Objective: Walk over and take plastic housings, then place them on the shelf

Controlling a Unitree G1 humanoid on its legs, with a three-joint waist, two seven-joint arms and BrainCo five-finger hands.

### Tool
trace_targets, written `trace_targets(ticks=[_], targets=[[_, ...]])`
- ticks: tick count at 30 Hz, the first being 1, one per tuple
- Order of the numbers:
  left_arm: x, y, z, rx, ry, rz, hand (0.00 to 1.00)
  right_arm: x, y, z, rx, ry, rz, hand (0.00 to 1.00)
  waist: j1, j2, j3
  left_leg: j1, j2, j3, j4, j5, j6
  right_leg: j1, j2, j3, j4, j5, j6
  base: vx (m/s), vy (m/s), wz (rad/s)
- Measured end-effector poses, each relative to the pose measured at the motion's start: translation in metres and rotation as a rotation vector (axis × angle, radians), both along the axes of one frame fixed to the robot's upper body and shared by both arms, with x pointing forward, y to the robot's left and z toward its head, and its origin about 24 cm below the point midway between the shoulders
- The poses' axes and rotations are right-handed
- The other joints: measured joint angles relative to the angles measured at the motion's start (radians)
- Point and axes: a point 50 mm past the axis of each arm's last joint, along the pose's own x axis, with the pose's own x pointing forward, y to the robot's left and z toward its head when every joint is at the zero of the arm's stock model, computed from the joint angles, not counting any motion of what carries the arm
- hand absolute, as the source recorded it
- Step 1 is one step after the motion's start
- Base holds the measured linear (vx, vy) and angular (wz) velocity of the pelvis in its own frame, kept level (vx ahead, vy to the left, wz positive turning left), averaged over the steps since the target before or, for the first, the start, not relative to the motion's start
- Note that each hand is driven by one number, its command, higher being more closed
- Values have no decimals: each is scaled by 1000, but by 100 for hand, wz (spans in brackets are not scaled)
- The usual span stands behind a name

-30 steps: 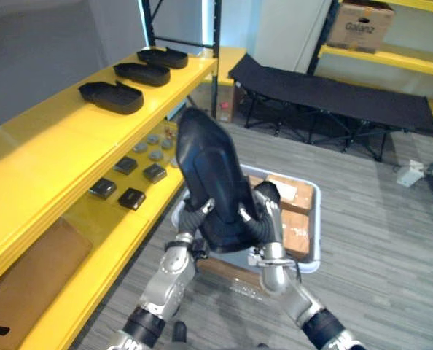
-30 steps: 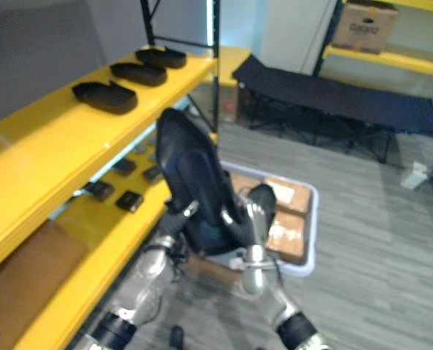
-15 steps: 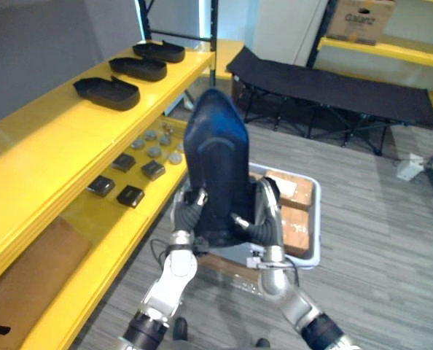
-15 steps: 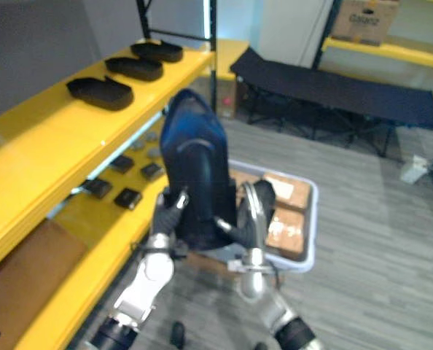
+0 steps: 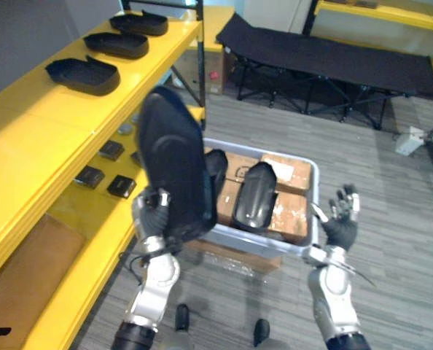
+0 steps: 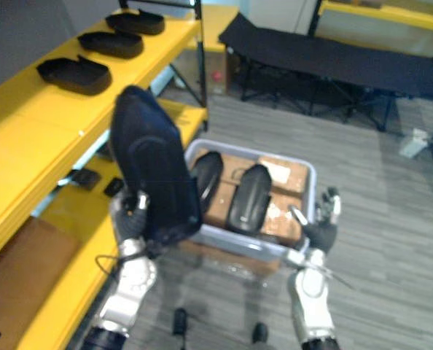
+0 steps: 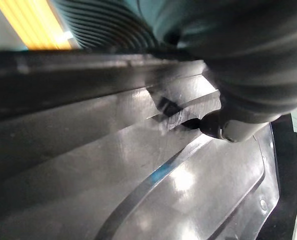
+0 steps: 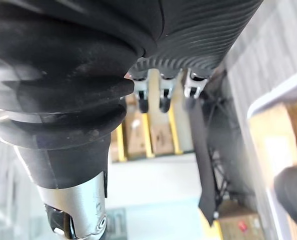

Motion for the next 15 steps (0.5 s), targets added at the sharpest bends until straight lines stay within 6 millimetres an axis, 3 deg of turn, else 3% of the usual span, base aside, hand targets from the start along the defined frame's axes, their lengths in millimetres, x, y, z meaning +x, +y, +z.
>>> trace_targets(ticks=[6, 10, 12, 15], targets=[[-10, 32, 8, -21, -78, 136, 100, -4, -21, -5, -23, 17, -1, 0, 0, 3, 16, 18, 1, -7, 0, -3, 0, 5, -2, -6, 42, -37, -6, 0, -5, 4], [-37, 63, 23, -5, -167, 263, 100, 2, -27, -1, -26, 20, 9, 0, 7, 7, 17, 18, -5, -58, 0, -3, -1, 38, -5, -59, 45, -54, -3, 4, -13, 38], [-56, 77, 31, -5, -212, 334, 100, 11, -21, 2, -19, 28, 41, 0, 40, 13, 17, 18, -13, -103, 0, -1, -3, 67, -8, -108, 46, -67, -3, 18, -26, 59], [-79, 91, 25, -22, -194, 429, 100, 28, -2, 8, -27, 18, 123, 0, 92, 29, 21, 16, -29, -170, 0, 4, -5, 110, -14, -182, 45, -84, 2, 22, -36, 68]])
